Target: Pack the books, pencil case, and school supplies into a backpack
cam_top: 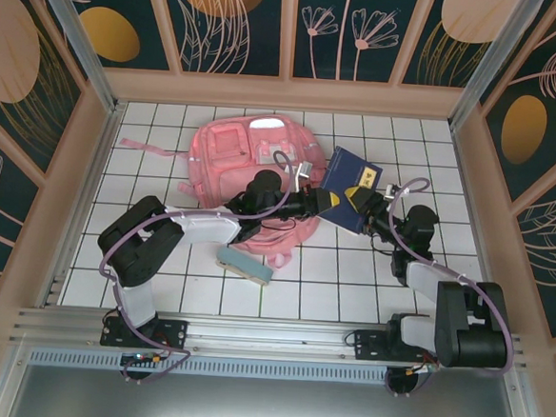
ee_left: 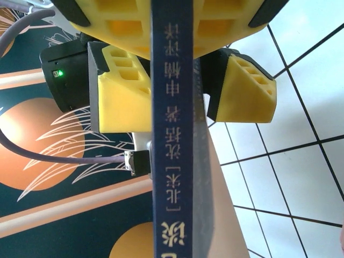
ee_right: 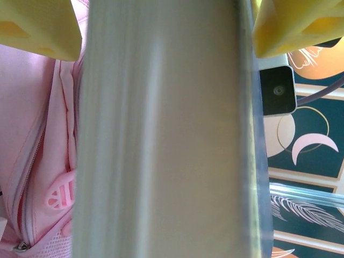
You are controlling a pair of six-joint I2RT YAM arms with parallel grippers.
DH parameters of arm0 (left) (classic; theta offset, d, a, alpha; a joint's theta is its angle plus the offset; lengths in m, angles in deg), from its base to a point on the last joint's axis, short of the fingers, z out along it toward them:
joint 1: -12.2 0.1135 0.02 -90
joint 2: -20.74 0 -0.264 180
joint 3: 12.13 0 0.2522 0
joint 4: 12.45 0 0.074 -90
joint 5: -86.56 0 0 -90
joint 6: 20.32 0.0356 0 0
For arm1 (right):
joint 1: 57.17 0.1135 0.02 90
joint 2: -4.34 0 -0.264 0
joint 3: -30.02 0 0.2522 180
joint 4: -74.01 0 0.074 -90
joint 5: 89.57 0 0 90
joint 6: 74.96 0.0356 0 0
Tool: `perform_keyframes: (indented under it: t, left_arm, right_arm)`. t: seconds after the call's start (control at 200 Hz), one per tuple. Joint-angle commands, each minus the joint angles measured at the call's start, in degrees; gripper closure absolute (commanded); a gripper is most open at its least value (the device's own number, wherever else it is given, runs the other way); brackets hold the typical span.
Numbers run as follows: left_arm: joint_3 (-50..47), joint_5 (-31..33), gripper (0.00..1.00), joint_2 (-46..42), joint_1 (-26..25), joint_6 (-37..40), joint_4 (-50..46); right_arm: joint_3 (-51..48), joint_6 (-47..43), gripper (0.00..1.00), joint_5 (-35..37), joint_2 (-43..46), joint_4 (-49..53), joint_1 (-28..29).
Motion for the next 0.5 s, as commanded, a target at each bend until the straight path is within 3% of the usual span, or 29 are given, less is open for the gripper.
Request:
perform_keyframes:
  t: [0.0,0.26,0.495]
  left_arm:
    - [0.5,0.2,1.0,-3.2,0.3,2.6,1.8]
    - [-0.1,-1.2,1.0,-1.3,0.4,0.4,4.4]
    - [-0.8,-0.9,1.0,0.5,0.9,0.5,4.5]
  right_arm:
    - [0.4,-2.9,0.16,2.0,0.9,4.9,0.6]
    - [-1.2,1.8,0.24,-1.6,0.8,-7.1,0.7]
    - [0.0,-0.6,0.43,-2.3,6.2,-2.9,0.8]
